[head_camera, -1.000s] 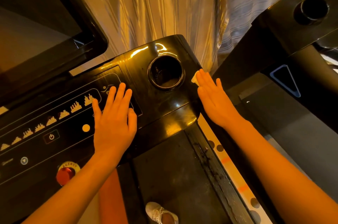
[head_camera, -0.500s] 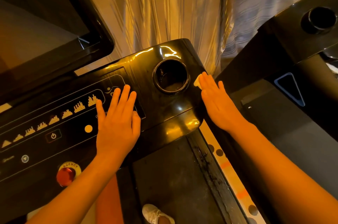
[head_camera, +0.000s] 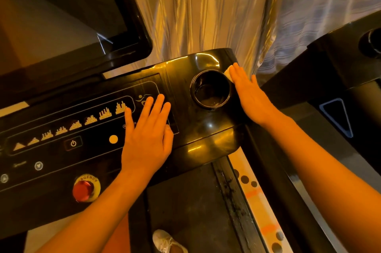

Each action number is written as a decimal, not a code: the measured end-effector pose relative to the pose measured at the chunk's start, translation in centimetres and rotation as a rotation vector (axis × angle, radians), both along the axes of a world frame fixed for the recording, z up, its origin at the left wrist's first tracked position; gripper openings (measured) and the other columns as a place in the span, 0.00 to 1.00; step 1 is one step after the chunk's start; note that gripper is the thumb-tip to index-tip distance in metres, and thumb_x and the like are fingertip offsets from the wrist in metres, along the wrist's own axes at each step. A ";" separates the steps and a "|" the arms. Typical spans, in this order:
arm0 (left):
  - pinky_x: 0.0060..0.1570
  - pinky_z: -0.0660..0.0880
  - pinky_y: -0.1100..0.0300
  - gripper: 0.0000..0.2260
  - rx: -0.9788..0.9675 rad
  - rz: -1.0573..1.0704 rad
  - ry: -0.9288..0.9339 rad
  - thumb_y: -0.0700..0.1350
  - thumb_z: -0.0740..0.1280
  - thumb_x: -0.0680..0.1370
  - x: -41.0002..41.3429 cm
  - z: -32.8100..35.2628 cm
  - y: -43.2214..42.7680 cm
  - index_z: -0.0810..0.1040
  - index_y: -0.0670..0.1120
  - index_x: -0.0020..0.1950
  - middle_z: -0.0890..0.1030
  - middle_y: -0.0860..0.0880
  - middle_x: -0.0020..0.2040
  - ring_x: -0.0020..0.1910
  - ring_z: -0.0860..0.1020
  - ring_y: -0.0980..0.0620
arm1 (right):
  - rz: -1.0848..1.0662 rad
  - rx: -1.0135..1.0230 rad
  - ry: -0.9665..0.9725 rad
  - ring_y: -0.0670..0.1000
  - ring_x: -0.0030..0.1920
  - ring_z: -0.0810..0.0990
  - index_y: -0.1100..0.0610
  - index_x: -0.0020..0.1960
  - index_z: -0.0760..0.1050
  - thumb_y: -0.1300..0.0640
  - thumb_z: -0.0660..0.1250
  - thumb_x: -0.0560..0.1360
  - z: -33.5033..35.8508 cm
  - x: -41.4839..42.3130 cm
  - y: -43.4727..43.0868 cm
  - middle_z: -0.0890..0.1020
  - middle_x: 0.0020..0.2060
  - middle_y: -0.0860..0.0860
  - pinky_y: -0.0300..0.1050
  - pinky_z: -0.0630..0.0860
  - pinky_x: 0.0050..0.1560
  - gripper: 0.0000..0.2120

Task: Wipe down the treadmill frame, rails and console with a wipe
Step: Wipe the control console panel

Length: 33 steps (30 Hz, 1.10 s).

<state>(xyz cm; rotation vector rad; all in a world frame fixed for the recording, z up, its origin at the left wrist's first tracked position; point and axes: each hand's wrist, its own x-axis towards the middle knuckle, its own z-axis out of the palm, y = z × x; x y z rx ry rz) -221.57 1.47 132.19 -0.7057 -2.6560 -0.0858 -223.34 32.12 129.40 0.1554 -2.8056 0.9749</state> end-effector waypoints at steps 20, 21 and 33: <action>0.76 0.53 0.34 0.24 -0.013 -0.004 0.027 0.51 0.52 0.83 -0.1 -0.1 -0.1 0.68 0.47 0.78 0.63 0.47 0.80 0.80 0.59 0.46 | 0.045 0.107 -0.035 0.59 0.82 0.49 0.61 0.82 0.51 0.58 0.50 0.88 6.2 -1.9 -2.0 0.53 0.82 0.60 0.61 0.43 0.80 0.24; 0.76 0.53 0.34 0.24 -0.018 -0.003 0.025 0.51 0.52 0.83 -0.1 -0.2 -0.1 0.68 0.47 0.78 0.63 0.47 0.80 0.80 0.59 0.46 | 0.037 0.112 -0.042 0.58 0.82 0.49 0.61 0.82 0.51 0.58 0.50 0.88 6.1 -1.9 -1.9 0.53 0.82 0.59 0.61 0.43 0.80 0.24; 0.75 0.56 0.33 0.24 -0.019 -0.012 0.024 0.51 0.51 0.83 -0.3 -0.3 -0.1 0.68 0.47 0.78 0.64 0.46 0.80 0.80 0.60 0.45 | 0.041 0.229 -0.094 0.56 0.81 0.56 0.56 0.79 0.59 0.43 0.36 0.85 7.8 -4.5 -3.0 0.60 0.80 0.56 0.61 0.47 0.80 0.30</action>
